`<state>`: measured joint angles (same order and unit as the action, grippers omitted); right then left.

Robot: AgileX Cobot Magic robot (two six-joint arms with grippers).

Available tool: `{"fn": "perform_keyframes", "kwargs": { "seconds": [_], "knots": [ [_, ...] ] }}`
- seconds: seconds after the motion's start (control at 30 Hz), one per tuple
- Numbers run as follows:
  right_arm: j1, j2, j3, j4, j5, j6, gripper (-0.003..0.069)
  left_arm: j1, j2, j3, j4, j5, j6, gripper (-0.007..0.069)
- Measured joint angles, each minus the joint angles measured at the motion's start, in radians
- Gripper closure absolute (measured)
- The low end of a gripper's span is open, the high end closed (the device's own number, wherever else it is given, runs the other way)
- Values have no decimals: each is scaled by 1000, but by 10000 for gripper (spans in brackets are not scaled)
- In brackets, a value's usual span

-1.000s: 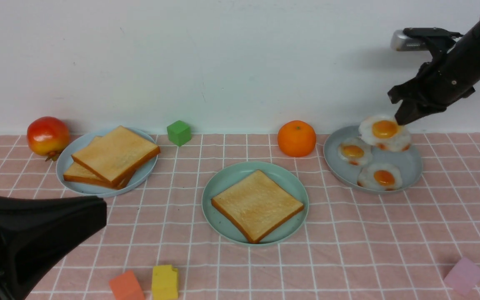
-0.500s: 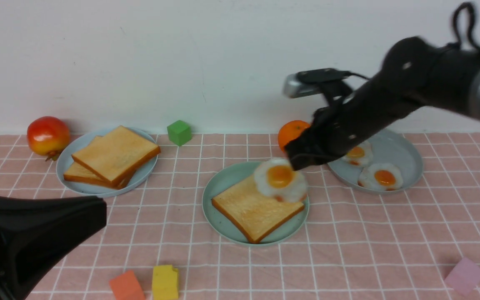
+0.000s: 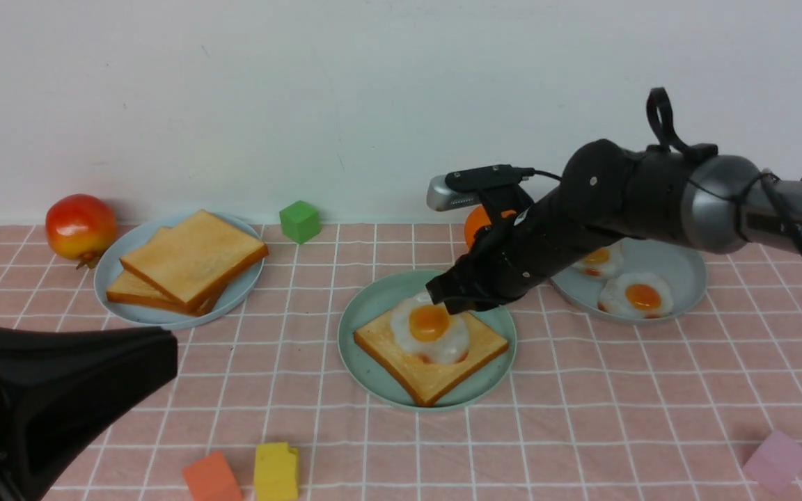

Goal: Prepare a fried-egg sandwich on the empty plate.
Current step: Use the right arm to place the fried egg on the slice of bread in the middle, then use the left arm to grab a slice of bread

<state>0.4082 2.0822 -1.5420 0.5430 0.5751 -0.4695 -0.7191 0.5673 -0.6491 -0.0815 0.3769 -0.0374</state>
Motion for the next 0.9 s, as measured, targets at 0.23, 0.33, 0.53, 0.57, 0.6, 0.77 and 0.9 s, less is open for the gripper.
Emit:
{"fn": "perform_keyframes", "kwargs": {
  "seconds": [0.23, 0.33, 0.53, 0.57, 0.6, 0.77, 0.9],
  "knots": [
    [0, 0, 0, -3, 15, 0, 443, 0, 0, 0, 0, 0, 0, 608],
    [-1, -29, 2, -14, 71, 0, 337, 0, 0, 0, 0, 11, 0, 605],
    [-18, -247, 16, -119, 296, 95, 327, 0, 25, -1, 1, 96, -37, 602],
    [-19, -348, 49, -186, 359, 148, 388, 0, 70, -12, 9, 130, -86, 602],
    [-19, -407, 77, -217, 383, 177, 431, 0, 113, -26, 22, 156, -111, 601],
    [-19, -673, 255, -302, 412, 298, 615, 12, 324, -140, 128, 270, -172, 627],
    [-19, -890, 416, -328, 398, 381, 664, 108, 517, -282, 158, 347, -171, 638]
  ]
}}
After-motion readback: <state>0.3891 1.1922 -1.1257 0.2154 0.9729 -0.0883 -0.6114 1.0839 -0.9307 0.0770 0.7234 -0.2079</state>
